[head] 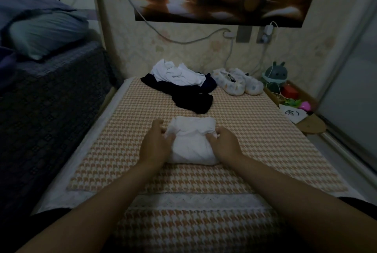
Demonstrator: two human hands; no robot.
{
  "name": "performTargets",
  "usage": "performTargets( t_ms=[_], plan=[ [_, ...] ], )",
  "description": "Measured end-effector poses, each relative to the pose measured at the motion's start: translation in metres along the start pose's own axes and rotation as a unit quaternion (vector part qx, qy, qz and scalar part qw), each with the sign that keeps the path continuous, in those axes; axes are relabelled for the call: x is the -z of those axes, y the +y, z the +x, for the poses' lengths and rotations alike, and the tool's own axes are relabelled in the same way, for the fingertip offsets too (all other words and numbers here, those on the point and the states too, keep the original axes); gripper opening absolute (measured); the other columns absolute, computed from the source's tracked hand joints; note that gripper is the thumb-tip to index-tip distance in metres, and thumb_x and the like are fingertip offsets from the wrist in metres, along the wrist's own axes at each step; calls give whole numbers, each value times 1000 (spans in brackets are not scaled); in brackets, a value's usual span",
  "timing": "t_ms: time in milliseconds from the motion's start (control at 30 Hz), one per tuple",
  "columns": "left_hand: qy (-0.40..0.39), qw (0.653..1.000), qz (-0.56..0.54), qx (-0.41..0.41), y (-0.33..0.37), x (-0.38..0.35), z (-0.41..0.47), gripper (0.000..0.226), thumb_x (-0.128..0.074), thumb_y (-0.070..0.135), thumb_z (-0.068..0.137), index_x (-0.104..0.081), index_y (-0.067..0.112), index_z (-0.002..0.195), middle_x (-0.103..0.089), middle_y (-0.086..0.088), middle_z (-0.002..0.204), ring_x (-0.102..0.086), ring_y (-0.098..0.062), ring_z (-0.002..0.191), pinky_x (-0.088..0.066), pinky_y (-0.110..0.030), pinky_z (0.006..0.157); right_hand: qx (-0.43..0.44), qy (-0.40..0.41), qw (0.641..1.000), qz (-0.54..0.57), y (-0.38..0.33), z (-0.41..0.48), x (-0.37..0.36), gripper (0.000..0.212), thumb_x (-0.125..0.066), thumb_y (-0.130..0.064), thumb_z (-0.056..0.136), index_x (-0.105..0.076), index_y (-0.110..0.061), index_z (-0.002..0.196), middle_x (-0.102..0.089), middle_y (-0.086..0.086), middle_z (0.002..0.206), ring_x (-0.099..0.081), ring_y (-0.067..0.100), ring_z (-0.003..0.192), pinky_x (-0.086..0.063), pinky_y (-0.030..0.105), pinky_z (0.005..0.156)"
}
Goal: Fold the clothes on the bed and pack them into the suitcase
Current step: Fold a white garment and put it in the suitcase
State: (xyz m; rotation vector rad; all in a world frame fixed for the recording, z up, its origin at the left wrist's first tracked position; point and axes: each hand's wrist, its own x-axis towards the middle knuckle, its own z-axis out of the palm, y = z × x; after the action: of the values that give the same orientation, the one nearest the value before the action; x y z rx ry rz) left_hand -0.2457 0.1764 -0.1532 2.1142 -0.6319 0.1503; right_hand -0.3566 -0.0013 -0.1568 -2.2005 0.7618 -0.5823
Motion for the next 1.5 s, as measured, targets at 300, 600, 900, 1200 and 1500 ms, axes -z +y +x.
performTargets(
  t_ms=[300, 600, 900, 1200, 1500],
  plan=[
    [-212, 889, 226, -338, -32, -28, -1, 77, -40, 69, 88, -28, 28, 151, -28, 2, 157, -21, -17, 146, -17, -42, 120, 50, 60, 992, -97, 4, 18, -14, 49, -36, -22, 94, -33, -15, 143, -52, 13, 127, -55, 27, 106, -48, 40, 86],
    [-274, 892, 202, -299, -41, -22, 26, 99, -47, 73, 72, -20, 21, 152, -7, 15, 151, -3, -1, 142, 0, -23, 119, 297, -169, 916, -211, 37, 2, -7, 87, -43, -69, 84, -33, -13, 150, -35, 2, 153, -31, 15, 141, -14, 21, 116],
    [-311, 902, 209, -216, -8, 2, 40, 66, -59, 47, 76, -56, 16, 134, -59, -7, 132, -55, -24, 118, -45, -31, 92, 226, -198, 928, -222, 9, 18, 16, 84, -46, -62, 61, -56, -18, 132, -60, 7, 126, -57, 23, 111, -42, 26, 89],
    [-211, 976, -38, -46, 0, 22, 36, 24, -66, 48, 78, -58, 27, 86, -59, 5, 85, -58, -17, 79, -46, -32, 63, 65, -195, 978, -12, 4, 37, 41, 33, -65, -39, 73, -61, -21, 100, -60, -4, 93, -57, 13, 81, -48, 32, 67],
    [-88, 938, 183, -282, -1, -20, 49, 41, -48, 31, 85, -66, 20, 121, -63, -5, 124, -60, -26, 109, -45, -36, 95, 241, -40, 953, -181, 8, 47, 9, 44, -41, -35, 89, -70, -18, 117, -60, 16, 127, -58, 35, 112, -43, 41, 100]
  ],
)
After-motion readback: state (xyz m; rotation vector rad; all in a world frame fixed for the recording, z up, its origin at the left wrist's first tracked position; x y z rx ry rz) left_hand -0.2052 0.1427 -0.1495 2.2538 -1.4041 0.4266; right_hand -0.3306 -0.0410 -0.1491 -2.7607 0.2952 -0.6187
